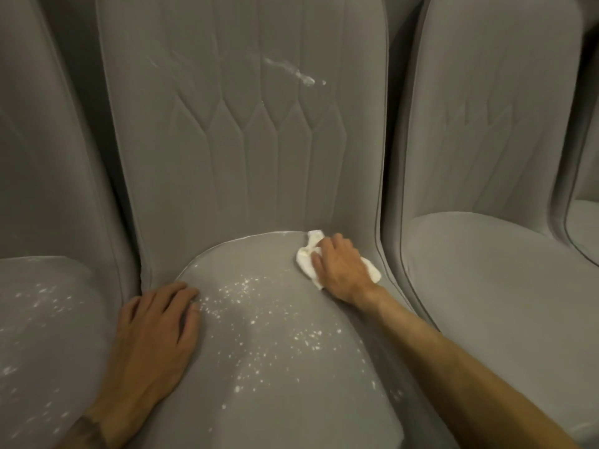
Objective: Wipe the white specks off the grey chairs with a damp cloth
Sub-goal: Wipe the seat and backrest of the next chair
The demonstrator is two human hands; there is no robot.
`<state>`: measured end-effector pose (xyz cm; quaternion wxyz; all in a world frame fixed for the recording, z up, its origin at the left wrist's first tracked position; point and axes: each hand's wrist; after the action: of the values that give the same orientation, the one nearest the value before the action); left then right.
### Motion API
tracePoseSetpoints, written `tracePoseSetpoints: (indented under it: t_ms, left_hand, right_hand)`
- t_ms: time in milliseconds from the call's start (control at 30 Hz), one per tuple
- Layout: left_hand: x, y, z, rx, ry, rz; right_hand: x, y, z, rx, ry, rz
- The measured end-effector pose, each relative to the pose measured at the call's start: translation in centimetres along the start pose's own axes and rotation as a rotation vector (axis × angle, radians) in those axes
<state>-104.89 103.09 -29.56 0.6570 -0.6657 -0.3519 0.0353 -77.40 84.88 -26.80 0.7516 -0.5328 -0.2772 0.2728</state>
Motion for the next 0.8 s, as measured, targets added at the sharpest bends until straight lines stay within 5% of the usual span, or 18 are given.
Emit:
tracePoseSetpoints:
  t_ms: [133, 333, 533, 700, 800]
  left_hand:
    - [0.3, 0.0, 0.0, -0.015, -0.015, -0.009]
    - [0.1, 0.0, 0.1, -0.001, 0.001, -0.007]
    - [0.3, -0.2, -0.4, -0.009, -0.013, -0.012]
    - [0.1, -0.3, -0.1, -0.009, -0.010, 0.007]
    - [0.0, -0.2, -0.2, -0.011, -0.010, 0.009]
  right_hand:
    - [1.8, 0.6, 1.3, -0.089, 0.202, -0.102]
    - [0.4, 1.4, 2.8, 0.118, -0.218, 0.064]
    - [2.2, 0.4, 0.4, -0.138, 0.188, -0.116]
    - [0.7, 3.0, 5.4, 0.104, -0.216, 0.014]
    - [0.7, 1.4, 3.1, 0.100, -0.237, 0.051]
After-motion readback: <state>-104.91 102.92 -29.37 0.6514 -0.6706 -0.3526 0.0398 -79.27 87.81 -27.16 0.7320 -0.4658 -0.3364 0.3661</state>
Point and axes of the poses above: each hand's wrist, its own x-axis towards the middle knuckle, its own y-axis out of the palm, z = x × y, and after that the axes turned 5 degrees about x, right-handed
